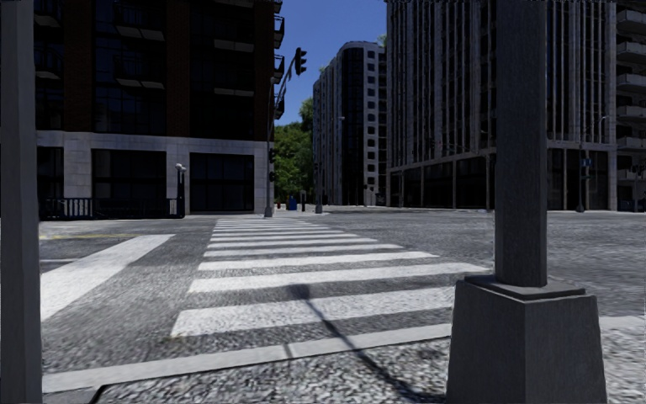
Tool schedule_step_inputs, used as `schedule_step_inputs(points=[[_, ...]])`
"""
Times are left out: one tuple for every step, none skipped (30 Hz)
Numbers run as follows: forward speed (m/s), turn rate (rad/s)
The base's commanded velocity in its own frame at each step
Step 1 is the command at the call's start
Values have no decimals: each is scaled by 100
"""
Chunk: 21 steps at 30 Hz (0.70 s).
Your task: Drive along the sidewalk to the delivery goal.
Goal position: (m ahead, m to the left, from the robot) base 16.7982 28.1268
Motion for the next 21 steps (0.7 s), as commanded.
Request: schedule_step_inputs(points=[[157,61],[157,61],[157,61],[157,61],[157,57],[157,55],[157,54],[157,54],[157,54],[157,54],[157,48],[157,34],[157,18],[157,6],[157,3],[157,2],[157,1],[157,1],[157,1],[157,1],[157,1]])
